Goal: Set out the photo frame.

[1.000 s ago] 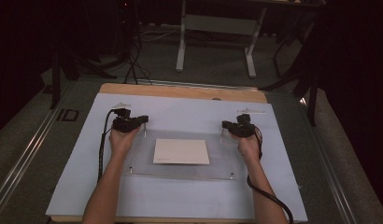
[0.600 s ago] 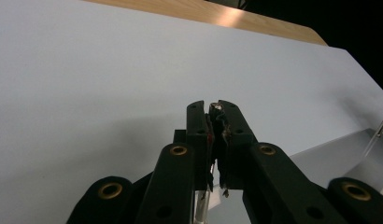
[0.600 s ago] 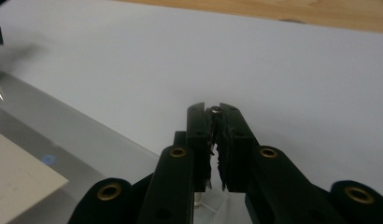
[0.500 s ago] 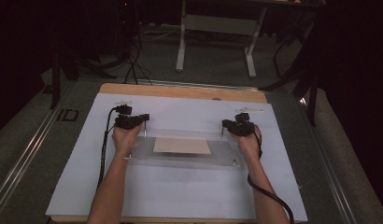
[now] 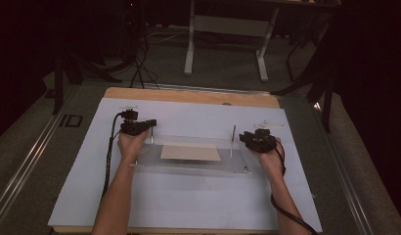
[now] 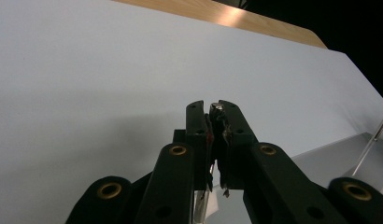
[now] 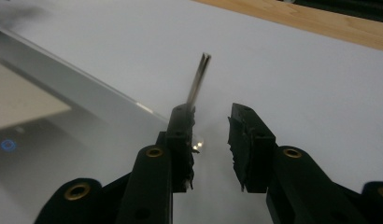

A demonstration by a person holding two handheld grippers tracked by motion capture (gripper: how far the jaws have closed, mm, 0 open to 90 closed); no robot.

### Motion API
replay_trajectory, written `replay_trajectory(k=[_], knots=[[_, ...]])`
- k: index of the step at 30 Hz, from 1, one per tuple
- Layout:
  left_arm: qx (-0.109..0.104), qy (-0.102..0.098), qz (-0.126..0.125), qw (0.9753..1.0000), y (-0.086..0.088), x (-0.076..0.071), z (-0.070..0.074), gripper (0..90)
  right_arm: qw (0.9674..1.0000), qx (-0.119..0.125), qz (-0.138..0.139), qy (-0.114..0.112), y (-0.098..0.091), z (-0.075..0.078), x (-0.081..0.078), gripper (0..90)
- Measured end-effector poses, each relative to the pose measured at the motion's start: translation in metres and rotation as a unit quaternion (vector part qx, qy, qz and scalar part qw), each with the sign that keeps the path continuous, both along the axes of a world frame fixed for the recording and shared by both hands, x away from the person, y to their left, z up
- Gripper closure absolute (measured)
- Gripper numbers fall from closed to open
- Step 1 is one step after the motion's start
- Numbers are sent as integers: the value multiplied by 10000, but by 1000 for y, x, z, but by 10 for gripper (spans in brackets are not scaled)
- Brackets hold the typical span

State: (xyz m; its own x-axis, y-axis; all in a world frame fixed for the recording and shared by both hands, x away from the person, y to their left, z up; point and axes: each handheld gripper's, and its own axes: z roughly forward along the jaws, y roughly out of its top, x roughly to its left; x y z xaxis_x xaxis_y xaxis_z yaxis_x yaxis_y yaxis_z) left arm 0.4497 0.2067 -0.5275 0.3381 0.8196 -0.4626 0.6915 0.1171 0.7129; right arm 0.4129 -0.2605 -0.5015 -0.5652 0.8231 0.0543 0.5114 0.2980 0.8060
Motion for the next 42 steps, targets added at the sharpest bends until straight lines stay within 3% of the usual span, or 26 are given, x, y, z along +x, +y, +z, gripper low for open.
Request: replay_trajectory(k=[15, 25, 29, 30, 36, 38, 42], knots=[[-92, 31, 20, 10000, 1, 1, -1, 841, 9996, 41, 260, -109, -10, -14, -25, 690], [-142, 72, 34, 9999, 1, 2, -1, 838, 9976, -313, 613, -96, -3, -27, -32, 672], [-127, 89, 25, 9999, 1, 2, -1, 838, 9966, -233, 769, -174, 0, -27, -33, 629], [-134, 95, 30, 9999, 1, 2, -1, 838, 9943, -206, 995, -316, 2, -25, -35, 603], [-148, 116, 33, 9998, 1, 2, -1, 837, 9893, -289, 1219, -751, 8, -22, -40, 483], [-176, 129, 38, 9998, 1, 3, -1, 836, 9852, -266, 1386, -976, 12, -20, -42, 457], [-190, 144, 30, 9997, 2, 3, -1, 835, 9828, -187, 1504, -1056, 14, -20, -43, 458]])
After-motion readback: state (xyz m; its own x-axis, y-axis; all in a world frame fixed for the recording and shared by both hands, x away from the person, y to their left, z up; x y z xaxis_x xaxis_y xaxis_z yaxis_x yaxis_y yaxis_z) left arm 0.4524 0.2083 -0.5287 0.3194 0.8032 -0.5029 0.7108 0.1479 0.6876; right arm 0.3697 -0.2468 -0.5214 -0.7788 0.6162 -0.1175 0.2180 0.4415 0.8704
